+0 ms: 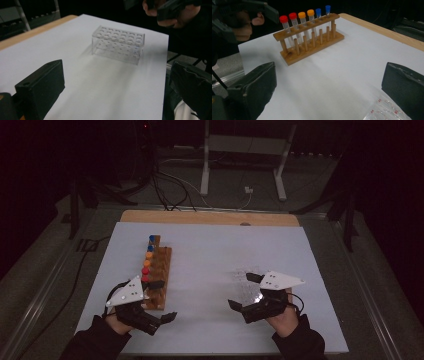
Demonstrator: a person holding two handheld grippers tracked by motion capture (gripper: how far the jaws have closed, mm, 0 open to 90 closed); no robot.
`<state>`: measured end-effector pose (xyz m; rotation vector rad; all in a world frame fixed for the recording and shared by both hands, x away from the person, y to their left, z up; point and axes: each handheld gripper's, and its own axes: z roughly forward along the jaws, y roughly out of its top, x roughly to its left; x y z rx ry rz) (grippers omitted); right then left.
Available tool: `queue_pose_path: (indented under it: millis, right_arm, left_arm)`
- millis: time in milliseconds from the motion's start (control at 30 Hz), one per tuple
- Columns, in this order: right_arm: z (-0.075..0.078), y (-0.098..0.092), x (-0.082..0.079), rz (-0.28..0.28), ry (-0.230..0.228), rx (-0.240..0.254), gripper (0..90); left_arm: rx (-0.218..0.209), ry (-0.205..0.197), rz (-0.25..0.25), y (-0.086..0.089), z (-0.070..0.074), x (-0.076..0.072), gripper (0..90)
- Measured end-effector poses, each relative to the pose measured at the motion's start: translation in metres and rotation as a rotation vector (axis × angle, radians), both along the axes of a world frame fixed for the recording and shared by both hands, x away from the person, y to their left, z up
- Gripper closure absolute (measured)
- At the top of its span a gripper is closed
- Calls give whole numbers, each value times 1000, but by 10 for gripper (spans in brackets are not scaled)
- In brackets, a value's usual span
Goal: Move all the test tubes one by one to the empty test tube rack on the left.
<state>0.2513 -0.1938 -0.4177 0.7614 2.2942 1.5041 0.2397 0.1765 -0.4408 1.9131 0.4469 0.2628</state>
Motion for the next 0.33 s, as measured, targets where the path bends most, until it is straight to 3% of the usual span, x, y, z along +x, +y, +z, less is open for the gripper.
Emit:
queue_pose_path:
  millis: [333]
  right_arm:
    - [-4,-2,3,-4,-4,-4,0]
  left_arm:
    - [-11,19,15,-8,-24,2,14]
